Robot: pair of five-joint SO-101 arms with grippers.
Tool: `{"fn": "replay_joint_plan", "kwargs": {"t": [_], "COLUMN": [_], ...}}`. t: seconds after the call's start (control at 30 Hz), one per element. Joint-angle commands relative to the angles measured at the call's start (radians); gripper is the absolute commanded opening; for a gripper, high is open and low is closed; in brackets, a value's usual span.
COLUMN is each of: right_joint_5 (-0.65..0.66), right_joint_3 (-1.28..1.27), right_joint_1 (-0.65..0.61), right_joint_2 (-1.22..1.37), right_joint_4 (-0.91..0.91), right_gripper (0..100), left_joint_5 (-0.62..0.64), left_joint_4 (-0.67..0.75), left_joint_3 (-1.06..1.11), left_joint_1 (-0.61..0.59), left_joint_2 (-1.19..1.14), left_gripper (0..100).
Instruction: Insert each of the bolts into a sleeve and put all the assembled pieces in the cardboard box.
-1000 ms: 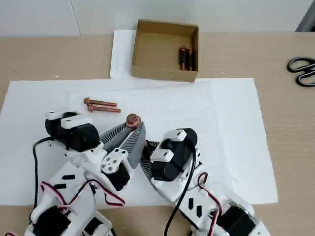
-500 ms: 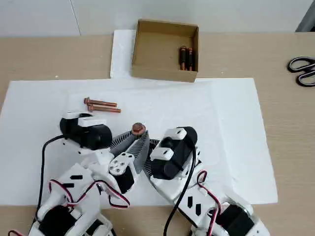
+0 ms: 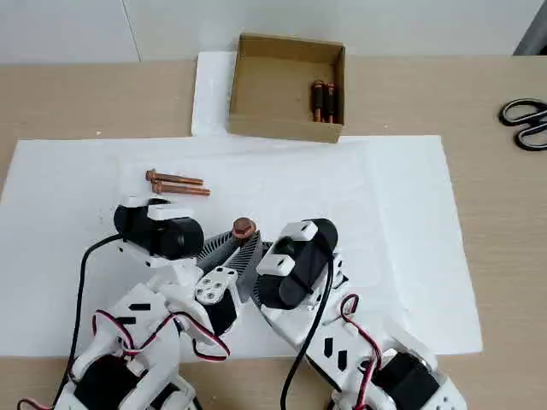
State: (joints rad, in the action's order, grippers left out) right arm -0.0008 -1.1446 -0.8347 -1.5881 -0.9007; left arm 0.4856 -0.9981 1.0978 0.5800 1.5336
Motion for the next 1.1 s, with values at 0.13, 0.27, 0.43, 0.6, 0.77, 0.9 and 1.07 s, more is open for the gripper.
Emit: {"fn": "replay_joint_plan", "kwargs": {"t": [0.13, 0.27, 0.43, 0.6, 0.77, 0.9, 1.07], "right_joint_5": [0.015, 0.012, 0.012, 0.011, 0.011, 0.011, 0.009], "right_joint_3": [0.018, 0.018, 0.018, 0.018, 0.015, 0.005, -0.020], "right_joint_1": [0.004, 0.004, 0.004, 0.004, 0.004, 0.005, 0.005], "right_joint_2": [-0.013, -0.013, -0.013, -0.013, -0.013, -0.012, -0.013], "right_joint_4": [0.033, 0.033, 0.028, 0.028, 0.027, 0.025, 0.033], "right_gripper": [0.4, 0.4, 0.4, 0.4, 0.4, 0.4, 0.4], "left_joint_5": [-0.003, -0.003, -0.003, -0.005, -0.034, -0.038, -0.038], "left_joint_4": [-0.003, -0.009, -0.037, -0.032, -0.031, -0.029, -0.020], "left_joint_3": [0.016, 0.016, 0.024, 0.031, 0.021, -0.028, -0.114], "left_joint_1": [0.002, 0.002, 0.002, 0.002, 0.002, 0.002, 0.000], "left_joint_2": [-0.009, -0.012, -0.014, -0.014, -0.014, -0.014, -0.014], "left_gripper": [1, 6, 15, 15, 15, 15, 15]}}
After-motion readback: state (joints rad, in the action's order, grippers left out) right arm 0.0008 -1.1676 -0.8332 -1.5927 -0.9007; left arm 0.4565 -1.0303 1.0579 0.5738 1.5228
